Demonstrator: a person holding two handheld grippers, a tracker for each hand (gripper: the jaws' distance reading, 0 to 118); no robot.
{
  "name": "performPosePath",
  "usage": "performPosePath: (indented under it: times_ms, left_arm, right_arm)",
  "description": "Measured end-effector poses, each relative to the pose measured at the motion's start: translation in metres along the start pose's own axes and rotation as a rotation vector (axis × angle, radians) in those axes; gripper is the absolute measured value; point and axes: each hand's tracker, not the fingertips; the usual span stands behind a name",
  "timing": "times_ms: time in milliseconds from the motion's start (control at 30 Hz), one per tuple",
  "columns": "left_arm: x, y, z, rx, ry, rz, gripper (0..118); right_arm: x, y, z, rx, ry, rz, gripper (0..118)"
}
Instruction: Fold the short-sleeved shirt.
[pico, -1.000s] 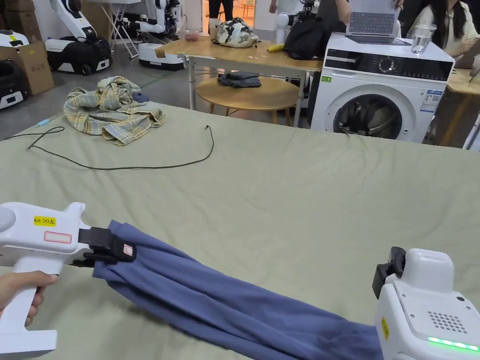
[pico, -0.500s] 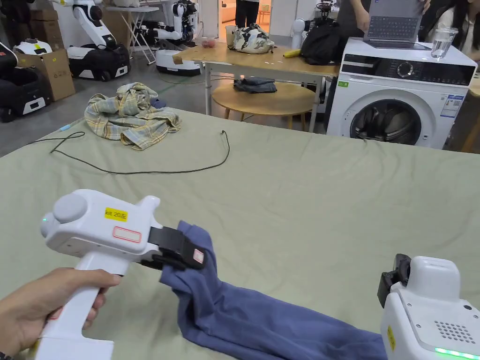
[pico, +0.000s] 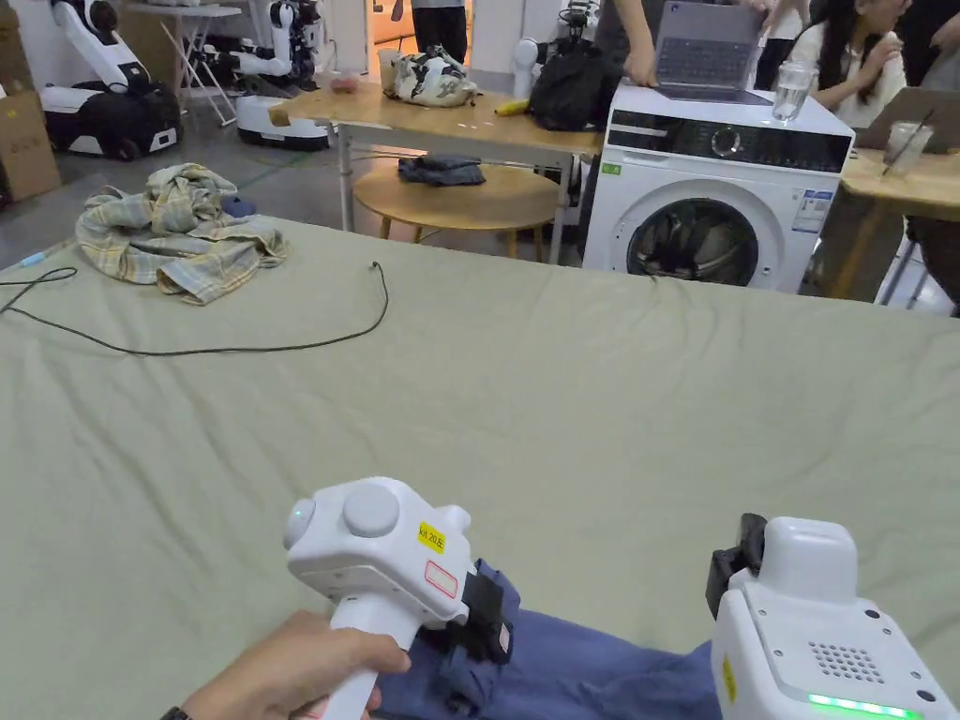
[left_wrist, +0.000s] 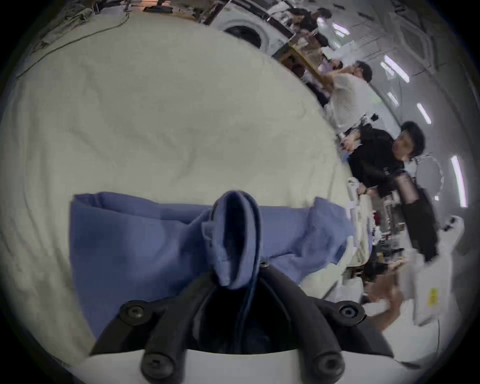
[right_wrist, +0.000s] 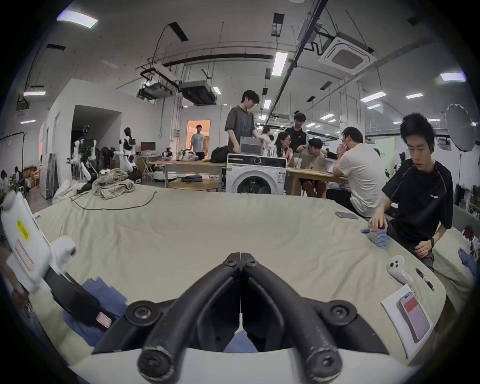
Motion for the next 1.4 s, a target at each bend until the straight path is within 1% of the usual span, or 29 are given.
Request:
performPosePath:
  times_ms: [100,133,200,233,267,333,433,500,567,600,700,767,833,967,1000,1067,1100,1167,1200,1300,1400]
  left_arm:
    - [0.004,-0.003,-0.013,0.006,0.014,0.001,4]
    - [0.004,-0.004,-0.014,0.007,0.021,0.001,8]
    - [0.006,-0.008,-0.009,0.012,-0.046,0.012,26]
    - [0.007,-0.009,-0.006,0.015,-0.059,0.009,38]
    - [0.009,-0.01,-0.002,0.012,-0.06,0.004,43]
    - [0.017,-0.009,0.01,0.004,-0.069,-0.017,45]
    - [0.02,-0.009,0.034,0.019,-0.125,-0.047,45]
    - [0.016,-0.011,0.051,0.072,-0.157,-0.051,43]
    - [0.014,-0.01,0.059,0.129,-0.169,-0.068,17]
    - [0.011,-0.01,0.058,0.135,-0.157,-0.056,8]
    - [0.004,-0.009,0.041,0.132,-0.11,-0.028,2]
    - [0.002,-0.013,0.022,0.083,-0.081,-0.029,2]
    - [0.002,-0.016,0.006,0.053,-0.111,-0.03,2]
    - [-0.005,-0.022,-0.018,0.061,-0.336,0.056,2]
    - [-0.006,-0.023,-0.025,0.062,-0.351,0.073,2]
    - [-0.005,-0.024,-0.042,0.046,-0.278,0.052,1]
    - [-0.007,-0.025,-0.048,0.033,-0.219,0.056,0]
    - [-0.017,-0.027,-0.054,0.048,-0.308,0.117,0]
    - [-0.02,-0.028,-0.054,0.052,-0.32,0.142,0]
    - [-0.012,-0.027,-0.05,0.05,-0.282,0.082,0]
    - [-0.008,-0.023,-0.036,0.041,-0.291,0.083,0]
  right_arm:
    - [0.003,-0.001,0.001,-0.007,-0.007,-0.004,0]
    - [0.003,-0.001,0.001,-0.009,-0.007,-0.004,0]
    - [0.004,-0.002,0.002,-0.009,-0.01,-0.001,0]
    - [0.004,-0.002,0.002,-0.01,-0.01,0.001,0]
    - [0.004,-0.002,0.002,-0.011,-0.009,0.0,0]
    - [0.004,-0.002,0.001,-0.014,-0.007,-0.001,0]
    - [0.005,-0.002,0.002,-0.014,-0.005,-0.003,0]
    - [0.005,-0.001,0.002,-0.014,-0.007,-0.003,0]
    - [0.005,-0.001,0.002,-0.014,-0.002,-0.008,0]
    - [0.005,-0.001,0.002,-0.014,-0.001,-0.01,0]
    - [0.004,-0.002,0.002,-0.016,0.002,-0.015,0]
    - [0.004,-0.003,0.002,-0.017,0.001,-0.013,0]
    - [0.005,-0.003,0.003,-0.018,0.003,-0.011,0]
    - [0.007,-0.004,0.004,-0.018,-0.001,-0.005,0]
    - [0.008,-0.005,0.004,-0.018,-0.001,-0.005,0]
    - [0.009,-0.005,0.004,-0.019,-0.005,-0.004,0]
    - [0.01,-0.005,0.003,-0.021,-0.006,-0.002,0]
    - [0.012,-0.005,0.004,-0.023,-0.008,-0.002,0]
    - [0.013,-0.005,0.004,-0.024,-0.009,-0.004,0]
    - [0.015,-0.005,0.005,-0.02,-0.014,-0.009,0]
    - [0.017,-0.006,0.005,-0.015,-0.024,-0.019,0]
